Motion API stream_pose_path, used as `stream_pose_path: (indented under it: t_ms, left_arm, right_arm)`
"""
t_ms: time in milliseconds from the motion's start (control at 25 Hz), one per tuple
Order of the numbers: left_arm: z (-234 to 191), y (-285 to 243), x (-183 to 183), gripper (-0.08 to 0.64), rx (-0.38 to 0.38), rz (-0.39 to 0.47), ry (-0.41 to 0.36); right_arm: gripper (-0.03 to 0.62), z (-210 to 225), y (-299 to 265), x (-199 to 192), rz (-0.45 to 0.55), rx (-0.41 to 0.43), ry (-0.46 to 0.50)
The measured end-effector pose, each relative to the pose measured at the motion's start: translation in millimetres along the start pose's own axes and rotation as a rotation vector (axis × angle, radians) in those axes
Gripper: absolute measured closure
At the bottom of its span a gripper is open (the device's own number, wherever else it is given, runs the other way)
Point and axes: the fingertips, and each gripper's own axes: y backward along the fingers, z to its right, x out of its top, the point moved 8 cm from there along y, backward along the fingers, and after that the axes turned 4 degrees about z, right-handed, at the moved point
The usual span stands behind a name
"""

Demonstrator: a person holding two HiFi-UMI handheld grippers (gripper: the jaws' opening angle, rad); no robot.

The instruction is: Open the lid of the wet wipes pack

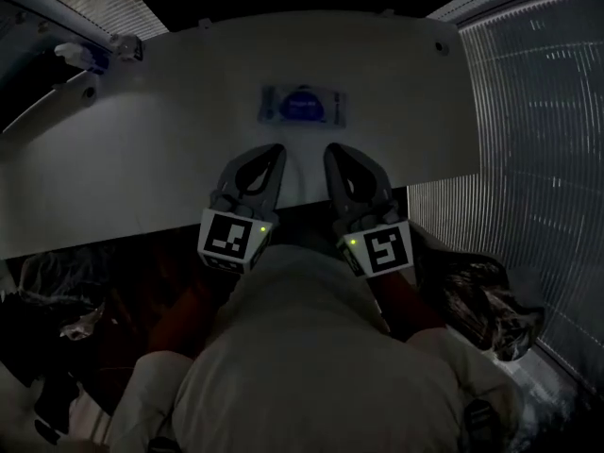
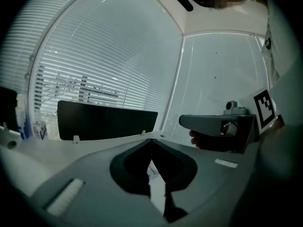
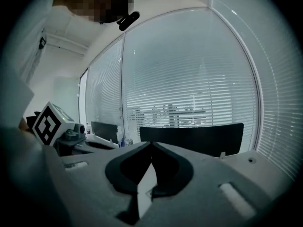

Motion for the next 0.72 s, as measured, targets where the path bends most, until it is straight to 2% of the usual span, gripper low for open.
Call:
stream_pose_path:
  t_ms: [400, 600, 720]
  left_arm:
    - [-25, -32, -29, 0.557, 0.033, -0.067, -0.021]
    - [-37, -45, -61, 0.557, 0.061, -0.128, -0.018]
    - [-44, -50, -79, 0.557, 0.076, -0.163, -0.013]
  right_arm:
    - [0.591, 33, -34, -33, -0.067, 0.040, -0.010]
    - [0.591, 46, -47, -64, -0.140, 0.057, -0.021]
    - [0.591, 45, -57, -78, -0.175, 0.098, -0.005]
